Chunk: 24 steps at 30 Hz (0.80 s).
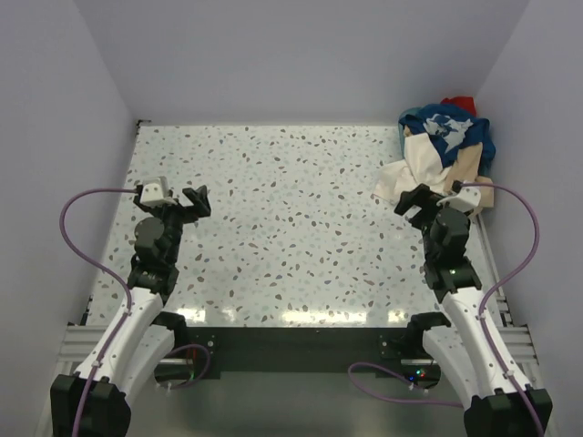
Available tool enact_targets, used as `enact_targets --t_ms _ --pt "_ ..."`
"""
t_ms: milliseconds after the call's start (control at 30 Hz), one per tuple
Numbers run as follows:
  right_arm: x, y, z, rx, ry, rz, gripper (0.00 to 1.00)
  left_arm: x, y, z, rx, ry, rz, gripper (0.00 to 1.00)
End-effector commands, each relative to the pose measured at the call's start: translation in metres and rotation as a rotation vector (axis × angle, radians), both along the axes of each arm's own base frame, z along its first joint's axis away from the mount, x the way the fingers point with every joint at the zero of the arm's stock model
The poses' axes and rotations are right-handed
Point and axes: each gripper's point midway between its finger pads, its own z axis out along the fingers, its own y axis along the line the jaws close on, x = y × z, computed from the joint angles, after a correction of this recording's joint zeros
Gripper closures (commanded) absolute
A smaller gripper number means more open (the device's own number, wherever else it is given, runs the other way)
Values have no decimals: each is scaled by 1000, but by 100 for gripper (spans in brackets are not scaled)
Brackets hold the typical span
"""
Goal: Fold and stack the t-shirts
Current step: Grab the tshirt from the pile
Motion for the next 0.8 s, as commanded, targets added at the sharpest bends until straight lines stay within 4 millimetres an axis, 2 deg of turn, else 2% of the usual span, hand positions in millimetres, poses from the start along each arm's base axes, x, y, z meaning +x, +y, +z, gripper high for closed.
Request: enact_targets --t_ms 0,133,167,200,233,267,333,367,400,433,467,500,533,600,633,667,733,767 --pt "2 -12 30 -34 -34 -60 1 2 9 17 -24 -25 56 0" --pt "5 -19 40 -64 6 -99 1 4 15 10 -22 9 93 0" --pt "8 -21 54 -71 -11 -109 1 4 16 8 -21 14 99 0" --pt "14 -23 52 -80 13 -116 1 4 17 7 -20 20 105 0" --pt "18 -23 67 -85 0 -122 1 3 18 5 -15 26 112 0" --pt "24 -25 71 -92 6 -134 1 3 19 4 -4 28 112 0" --pt "43 -27 67 -116 58 -151 1 3 19 5 4 23 112 0" --pt "52 -30 90 -123 30 -173 1 3 19 5 6 21 111 0" --pt "69 -29 74 -147 101 -173 1 3 19 6 9 15 108 0" --pt "79 -30 77 -158 111 -181 1 4 17 7 7 9 98 0" --pt "90 -32 99 -166 84 -196 1 4 15 5 11 6 88 0" --pt "108 -33 78 -196 163 -210 1 5 11 7 11 -7 67 0" --pt "120 -36 101 -206 131 -231 1 5 9 6 10 -8 56 0" --pt "140 -42 97 -236 161 -273 1 7 6 3 12 1 39 0" --pt "154 -49 75 -273 229 -319 1 7 4 1 11 4 28 0" --pt "165 -52 92 -286 207 -342 1 8 3 0 12 7 20 0" --pt "178 -62 81 -328 267 -393 1 9 2 -1 13 7 16 0" --pt "194 -68 77 -336 286 -414 1 10 1 -3 14 12 14 0"
